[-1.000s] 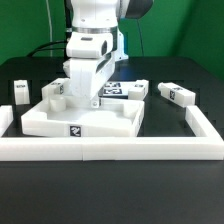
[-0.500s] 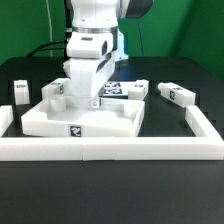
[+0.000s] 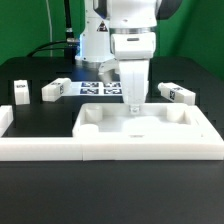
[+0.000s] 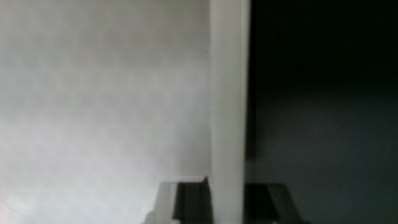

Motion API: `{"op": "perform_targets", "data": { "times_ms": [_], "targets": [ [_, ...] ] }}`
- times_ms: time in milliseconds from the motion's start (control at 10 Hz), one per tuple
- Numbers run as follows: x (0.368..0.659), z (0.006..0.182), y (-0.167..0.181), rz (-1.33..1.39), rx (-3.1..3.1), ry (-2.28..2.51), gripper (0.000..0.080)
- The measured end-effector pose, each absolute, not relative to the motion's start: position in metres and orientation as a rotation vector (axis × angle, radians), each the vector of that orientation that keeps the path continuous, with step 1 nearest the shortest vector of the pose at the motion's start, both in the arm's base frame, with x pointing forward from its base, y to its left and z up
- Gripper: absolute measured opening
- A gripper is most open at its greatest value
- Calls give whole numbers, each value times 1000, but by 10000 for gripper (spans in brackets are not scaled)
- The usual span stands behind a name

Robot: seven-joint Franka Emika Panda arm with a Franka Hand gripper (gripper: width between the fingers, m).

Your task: Assemble desk

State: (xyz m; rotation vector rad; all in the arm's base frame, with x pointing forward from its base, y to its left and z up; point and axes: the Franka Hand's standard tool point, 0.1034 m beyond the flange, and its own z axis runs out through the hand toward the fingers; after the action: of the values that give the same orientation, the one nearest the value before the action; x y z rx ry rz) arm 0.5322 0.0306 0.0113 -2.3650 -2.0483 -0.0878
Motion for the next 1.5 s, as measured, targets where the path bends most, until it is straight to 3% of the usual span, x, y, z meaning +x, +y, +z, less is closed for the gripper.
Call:
{"op": "perform_targets", "data": {
  "times_ms": [400,600,700,800,900,1000,1500],
  "targets": [
    [533,11,30,-64,-2364,-2037,55],
    [533,11,30,-64,-2365,-2037,302],
    [533,11,30,-64,-2365,-2037,302],
    [533,11,30,-64,-2365,-2037,484],
    [533,11,30,-64,-2365,-2037,594],
    [533,11,30,-64,-2365,-2037,639],
    [532,11,30,-64,-2365,-2036,649]
  ]
}}
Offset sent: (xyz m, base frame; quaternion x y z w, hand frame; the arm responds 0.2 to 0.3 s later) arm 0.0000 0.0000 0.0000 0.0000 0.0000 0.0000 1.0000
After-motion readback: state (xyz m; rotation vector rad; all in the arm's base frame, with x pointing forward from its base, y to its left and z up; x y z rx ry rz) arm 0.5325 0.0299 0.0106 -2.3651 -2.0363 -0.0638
